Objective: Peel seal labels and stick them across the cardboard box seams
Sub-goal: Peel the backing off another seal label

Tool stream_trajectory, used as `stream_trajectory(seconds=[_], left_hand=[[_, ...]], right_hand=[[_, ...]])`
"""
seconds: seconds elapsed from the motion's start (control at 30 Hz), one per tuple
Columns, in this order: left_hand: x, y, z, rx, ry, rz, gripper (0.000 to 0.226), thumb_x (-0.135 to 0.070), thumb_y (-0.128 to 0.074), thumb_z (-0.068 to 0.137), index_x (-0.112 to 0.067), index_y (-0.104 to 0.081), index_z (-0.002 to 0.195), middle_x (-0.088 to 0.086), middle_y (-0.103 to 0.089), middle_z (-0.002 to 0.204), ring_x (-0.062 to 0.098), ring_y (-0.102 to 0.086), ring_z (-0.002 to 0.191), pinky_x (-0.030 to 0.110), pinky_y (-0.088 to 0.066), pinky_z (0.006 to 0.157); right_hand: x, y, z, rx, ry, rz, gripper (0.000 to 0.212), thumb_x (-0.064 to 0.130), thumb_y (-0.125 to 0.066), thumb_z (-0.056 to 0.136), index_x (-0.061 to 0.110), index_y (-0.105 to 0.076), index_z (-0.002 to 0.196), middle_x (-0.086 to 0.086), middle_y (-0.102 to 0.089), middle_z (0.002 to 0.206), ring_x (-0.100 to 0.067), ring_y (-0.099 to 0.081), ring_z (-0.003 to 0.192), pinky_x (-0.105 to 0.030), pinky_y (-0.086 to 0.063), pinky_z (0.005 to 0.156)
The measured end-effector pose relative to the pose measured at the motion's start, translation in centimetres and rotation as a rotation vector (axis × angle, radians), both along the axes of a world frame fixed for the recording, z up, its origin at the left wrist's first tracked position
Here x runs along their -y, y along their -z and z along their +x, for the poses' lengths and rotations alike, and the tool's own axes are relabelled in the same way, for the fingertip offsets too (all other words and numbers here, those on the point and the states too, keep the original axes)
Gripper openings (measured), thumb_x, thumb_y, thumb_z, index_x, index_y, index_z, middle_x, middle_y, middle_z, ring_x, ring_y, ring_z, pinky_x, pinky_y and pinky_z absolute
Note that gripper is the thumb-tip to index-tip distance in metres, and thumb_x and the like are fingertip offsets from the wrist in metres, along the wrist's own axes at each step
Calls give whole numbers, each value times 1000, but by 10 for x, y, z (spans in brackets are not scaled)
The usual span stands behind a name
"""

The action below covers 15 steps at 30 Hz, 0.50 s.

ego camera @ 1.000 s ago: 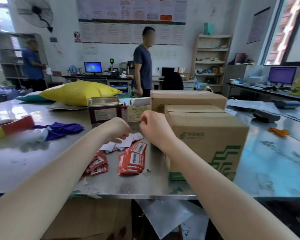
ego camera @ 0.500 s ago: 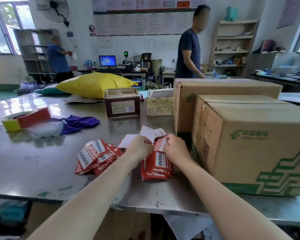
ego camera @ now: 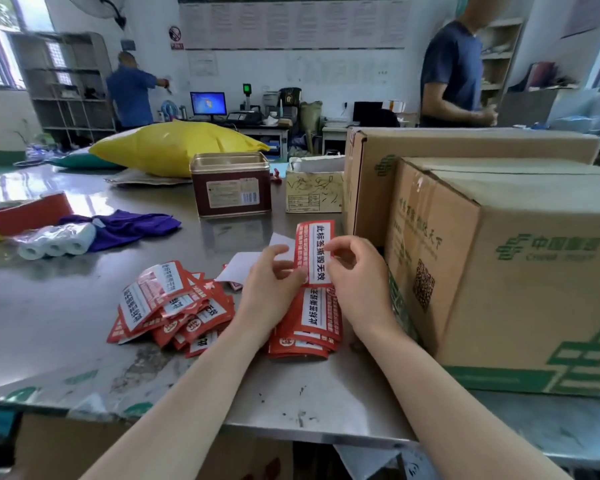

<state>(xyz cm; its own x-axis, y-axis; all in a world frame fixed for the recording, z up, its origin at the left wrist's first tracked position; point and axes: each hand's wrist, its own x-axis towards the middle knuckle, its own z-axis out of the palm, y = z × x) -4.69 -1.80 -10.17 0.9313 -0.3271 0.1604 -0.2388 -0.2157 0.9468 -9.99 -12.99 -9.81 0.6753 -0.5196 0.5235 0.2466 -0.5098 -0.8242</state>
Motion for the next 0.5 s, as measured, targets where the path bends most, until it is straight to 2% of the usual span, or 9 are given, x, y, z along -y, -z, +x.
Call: stream_trajectory(seconds=[0.1, 0.2, 0.33, 0.5], left_hand=[[-7, -8, -2, -128, 5, -227, 42, -17, -63, 89, -22, -46, 127, 2, -68, 102, 16, -71, 80, 33, -60, 69], [-11, -11, -3, -156, -5, -357, 34, -12, -64, 87, -15, -54, 119, 3, -72, 93, 14, -72, 75, 23, -58, 58], [-13, -9, -1, -150, -12, -400, 23, -11, -65, 85, -7, -60, 108, 5, -72, 92, 8, -71, 68, 14, -50, 50], [-15, -11, -3, -179, 21, -416, 19, -13, -67, 82, -6, -61, 98, 6, -73, 87, 10, -72, 68, 15, -51, 51]], right_hand=[[0, 1, 1, -1, -70, 103, 12, 8, -55, 89, 18, -57, 96, -2, -58, 108, -3, -59, 91, -5, -48, 65], [-2, 3, -1, -29, -122, 201, 16, 20, -57, 90, 23, -52, 105, 1, -57, 113, -6, -63, 92, -16, -55, 61], [-3, 1, -5, -83, -142, 118, 19, 25, -56, 91, 24, -55, 110, 8, -61, 101, 4, -63, 75, -10, -51, 54], [-2, -3, -8, -65, -178, 192, 20, 21, -53, 92, 24, -57, 111, 8, -64, 95, -2, -67, 71, -16, -54, 56]])
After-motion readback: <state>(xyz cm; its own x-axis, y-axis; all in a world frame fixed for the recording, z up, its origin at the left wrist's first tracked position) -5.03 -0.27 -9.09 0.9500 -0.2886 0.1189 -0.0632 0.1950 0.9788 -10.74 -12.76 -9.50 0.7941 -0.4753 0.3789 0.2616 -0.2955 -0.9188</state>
